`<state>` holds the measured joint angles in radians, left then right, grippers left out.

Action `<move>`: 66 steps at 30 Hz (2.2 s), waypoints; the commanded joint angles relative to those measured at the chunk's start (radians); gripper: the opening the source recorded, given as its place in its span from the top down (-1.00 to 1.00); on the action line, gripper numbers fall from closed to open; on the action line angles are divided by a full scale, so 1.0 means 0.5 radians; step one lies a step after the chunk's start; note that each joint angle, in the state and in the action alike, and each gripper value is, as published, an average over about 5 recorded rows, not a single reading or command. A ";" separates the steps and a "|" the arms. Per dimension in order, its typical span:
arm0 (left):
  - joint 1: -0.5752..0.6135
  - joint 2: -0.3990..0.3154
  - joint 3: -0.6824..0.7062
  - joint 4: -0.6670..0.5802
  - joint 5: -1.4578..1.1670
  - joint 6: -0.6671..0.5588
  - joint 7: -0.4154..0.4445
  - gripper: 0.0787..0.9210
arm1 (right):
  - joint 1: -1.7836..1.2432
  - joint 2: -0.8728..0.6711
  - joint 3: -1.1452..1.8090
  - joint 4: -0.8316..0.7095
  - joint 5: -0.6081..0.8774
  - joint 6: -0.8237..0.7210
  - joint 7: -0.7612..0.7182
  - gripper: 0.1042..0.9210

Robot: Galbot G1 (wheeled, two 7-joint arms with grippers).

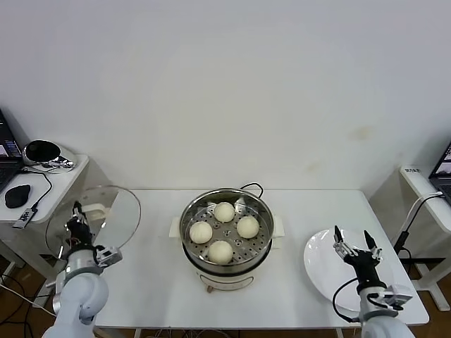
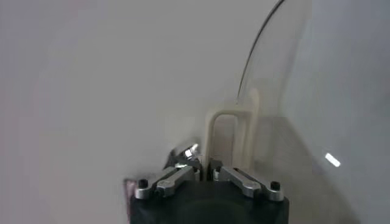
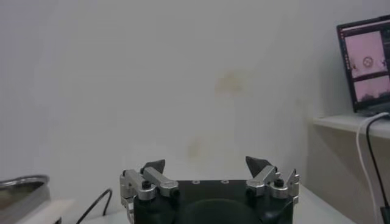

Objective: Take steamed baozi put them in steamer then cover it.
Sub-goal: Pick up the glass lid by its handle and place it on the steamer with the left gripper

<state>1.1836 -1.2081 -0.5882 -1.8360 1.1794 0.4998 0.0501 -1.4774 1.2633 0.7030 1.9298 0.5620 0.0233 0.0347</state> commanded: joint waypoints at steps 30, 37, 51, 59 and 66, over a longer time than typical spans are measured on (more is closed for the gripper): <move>-0.530 -0.777 1.419 -0.079 1.009 0.555 0.736 0.84 | 0.103 0.087 0.077 -0.175 -0.217 -0.111 0.013 -0.76; -0.434 -0.787 1.447 -0.055 1.034 0.557 0.736 0.84 | 0.099 0.088 0.079 -0.202 -0.251 -0.083 0.008 -0.76; -0.406 -0.788 1.435 -0.016 0.992 0.561 0.798 0.84 | 0.105 0.103 0.111 -0.209 -0.267 -0.066 -0.004 -0.76; -0.379 -0.787 1.383 -0.009 1.040 0.560 0.781 0.84 | 0.108 0.109 0.101 -0.219 -0.287 -0.056 -0.013 -0.76; -0.361 -0.789 1.363 0.018 1.097 0.558 0.736 0.84 | 0.104 0.103 0.106 -0.222 -0.290 -0.053 -0.013 -0.76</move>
<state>0.9981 -1.5973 0.0942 -1.8384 1.7071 0.7364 0.4300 -1.4254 1.3156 0.7544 1.8211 0.4200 -0.0047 0.0281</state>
